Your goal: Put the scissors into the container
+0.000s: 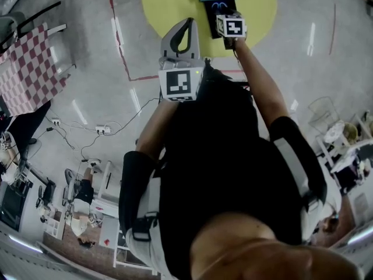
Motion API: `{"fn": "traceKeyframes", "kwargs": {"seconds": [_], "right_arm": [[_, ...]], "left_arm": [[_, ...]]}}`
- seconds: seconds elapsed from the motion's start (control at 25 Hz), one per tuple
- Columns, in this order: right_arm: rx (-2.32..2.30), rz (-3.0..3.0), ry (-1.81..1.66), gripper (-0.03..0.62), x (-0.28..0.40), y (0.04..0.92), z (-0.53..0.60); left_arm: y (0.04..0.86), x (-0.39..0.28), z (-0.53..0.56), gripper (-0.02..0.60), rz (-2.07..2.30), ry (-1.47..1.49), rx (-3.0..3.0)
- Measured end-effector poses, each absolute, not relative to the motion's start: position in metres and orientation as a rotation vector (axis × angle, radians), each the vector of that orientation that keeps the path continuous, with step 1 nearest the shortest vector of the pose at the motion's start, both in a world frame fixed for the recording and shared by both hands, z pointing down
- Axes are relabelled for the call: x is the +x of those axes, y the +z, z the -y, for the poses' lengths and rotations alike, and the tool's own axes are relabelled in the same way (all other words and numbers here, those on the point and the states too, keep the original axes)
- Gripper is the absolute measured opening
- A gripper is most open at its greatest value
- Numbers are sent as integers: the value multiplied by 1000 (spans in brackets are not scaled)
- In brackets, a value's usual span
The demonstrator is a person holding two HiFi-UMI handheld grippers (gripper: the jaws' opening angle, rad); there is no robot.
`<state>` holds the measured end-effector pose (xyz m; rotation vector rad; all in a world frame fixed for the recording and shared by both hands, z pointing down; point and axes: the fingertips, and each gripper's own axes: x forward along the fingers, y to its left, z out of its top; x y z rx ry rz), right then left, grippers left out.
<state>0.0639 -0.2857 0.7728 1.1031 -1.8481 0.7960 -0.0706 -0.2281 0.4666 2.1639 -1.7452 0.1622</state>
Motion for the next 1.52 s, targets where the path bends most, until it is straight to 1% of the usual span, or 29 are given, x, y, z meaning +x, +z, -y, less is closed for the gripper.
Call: {"fn": "traceKeyframes", "kwargs": {"seconds": [0.12,0.36,0.64,0.88,1.16,1.4,1.52], "right_arm": [[1127,1882,793,83,67,756,278],[1158,1970,792,52,79,714,255],[1203,2061,811,3,103,667,214],[1230,2226,808,0,121,607,183],[1265,2373,764,0,118,539,156],[1335,2441,680,0,113,490,141],[1357,2467,662,0,116,467,132]], "left_arm": [[463,-64,214,-3,1746,181,2173],[456,-42,180,-3,1730,191,2176],[438,-13,139,-3,1762,174,2189],[424,11,101,-3,1792,150,2172],[412,0,74,-3,1838,142,2172],[404,-24,77,-3,1857,129,2183],[396,-24,80,-3,1848,115,2201]]}}
